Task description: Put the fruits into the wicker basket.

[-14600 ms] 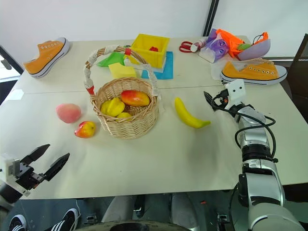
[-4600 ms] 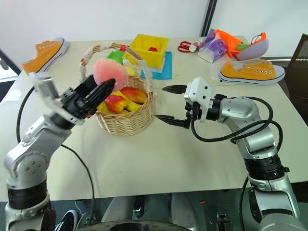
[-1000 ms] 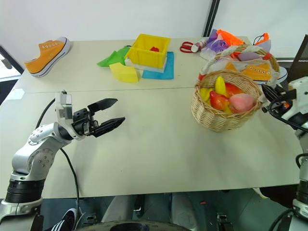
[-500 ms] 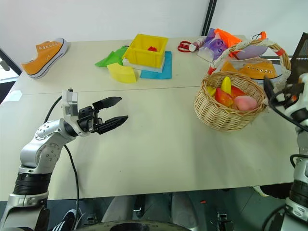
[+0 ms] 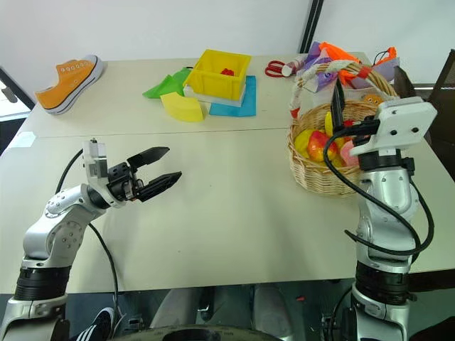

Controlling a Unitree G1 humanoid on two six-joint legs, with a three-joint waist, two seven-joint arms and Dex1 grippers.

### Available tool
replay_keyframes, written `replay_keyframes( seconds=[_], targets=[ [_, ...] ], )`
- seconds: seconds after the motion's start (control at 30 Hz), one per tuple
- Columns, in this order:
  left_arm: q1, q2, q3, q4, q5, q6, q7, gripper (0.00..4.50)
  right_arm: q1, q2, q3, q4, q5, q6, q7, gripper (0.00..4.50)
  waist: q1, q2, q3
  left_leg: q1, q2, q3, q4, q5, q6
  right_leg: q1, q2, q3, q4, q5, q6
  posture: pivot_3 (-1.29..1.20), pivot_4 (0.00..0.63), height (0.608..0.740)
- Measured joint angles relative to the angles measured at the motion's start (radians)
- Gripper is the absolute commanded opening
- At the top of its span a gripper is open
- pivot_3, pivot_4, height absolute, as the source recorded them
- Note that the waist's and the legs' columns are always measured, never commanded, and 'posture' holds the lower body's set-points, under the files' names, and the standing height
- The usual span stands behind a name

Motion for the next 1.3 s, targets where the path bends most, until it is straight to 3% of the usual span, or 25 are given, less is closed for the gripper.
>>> replay_keyframes(
  seconds=[0.9,1.1,1.3],
  targets=[
    [0.028,0.002,0.022,-0.015,0.000,-0.001,0.022,4.50,-0.067,-0.061,-0.045,0.065,-0.005,-0.086,0.011,4.45,-0.001,0.001,0.000,0.001,0.001,0.000,-0.001,0.000,0.000,-0.002,0.001,0.000,0.003,0.000,0.000,0.00,0.150,0.740],
    [0.028,0.001,0.022,-0.016,0.000,0.000,0.030,4.50,-0.112,-0.070,0.090,-0.043,0.058,-0.069,0.131,4.45,-0.008,0.001,0.000,0.001,0.002,0.000,-0.002,0.000,0.000,-0.003,0.002,0.000,0.005,0.000,0.000,0.00,0.150,0.740],
    [0.045,0.009,0.046,-0.017,0.000,-0.001,0.047,4.50,-0.120,-0.071,0.249,-0.142,0.217,0.090,0.290,4.45,0.000,0.000,0.000,0.000,0.001,0.000,-0.001,0.000,0.000,-0.002,0.000,0.000,0.003,0.000,0.000,0.00,0.150,0.740]
  ],
)
